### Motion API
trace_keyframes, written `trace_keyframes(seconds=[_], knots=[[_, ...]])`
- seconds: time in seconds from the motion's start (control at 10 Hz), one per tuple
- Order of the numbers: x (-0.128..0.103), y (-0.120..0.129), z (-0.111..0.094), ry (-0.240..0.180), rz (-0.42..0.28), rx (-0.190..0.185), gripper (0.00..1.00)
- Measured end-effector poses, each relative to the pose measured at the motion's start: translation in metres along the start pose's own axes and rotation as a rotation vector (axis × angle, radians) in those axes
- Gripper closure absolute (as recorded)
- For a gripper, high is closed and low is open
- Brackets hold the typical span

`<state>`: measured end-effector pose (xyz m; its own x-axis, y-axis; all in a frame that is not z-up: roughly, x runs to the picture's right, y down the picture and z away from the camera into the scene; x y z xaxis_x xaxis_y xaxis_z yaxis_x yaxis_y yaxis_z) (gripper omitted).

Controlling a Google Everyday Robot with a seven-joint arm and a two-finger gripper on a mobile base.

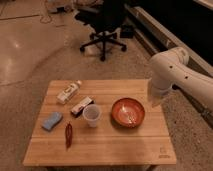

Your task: Place the ceramic cup in the ceramic bowl

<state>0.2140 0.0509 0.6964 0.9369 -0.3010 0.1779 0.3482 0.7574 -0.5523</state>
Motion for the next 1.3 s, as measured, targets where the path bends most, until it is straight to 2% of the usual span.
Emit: trace_keyframes(seconds=[0.2,0.4,0.6,0.8,1.0,1.1,1.3], knots=[[0.007,0.006,0.004,0.010,-0.012,-0.011,0.60],[0.014,0.010,0.000,0.017,-0.070,-0.006,0.60],[0.002,0.001,-0.001,0.011,-0.046,-0.002,0.60],[0.009,0.005,0.001,0.013,-0.034,-0.006,0.60],[0.002,0.006,0.002,0.009,-0.051,-0.010,0.60],[-0.003,0.001,-0.001,-0.001,-0.044,0.001,0.60],[0.002,0.000,0.000,0.002,-0.042,-0.002,0.60]])
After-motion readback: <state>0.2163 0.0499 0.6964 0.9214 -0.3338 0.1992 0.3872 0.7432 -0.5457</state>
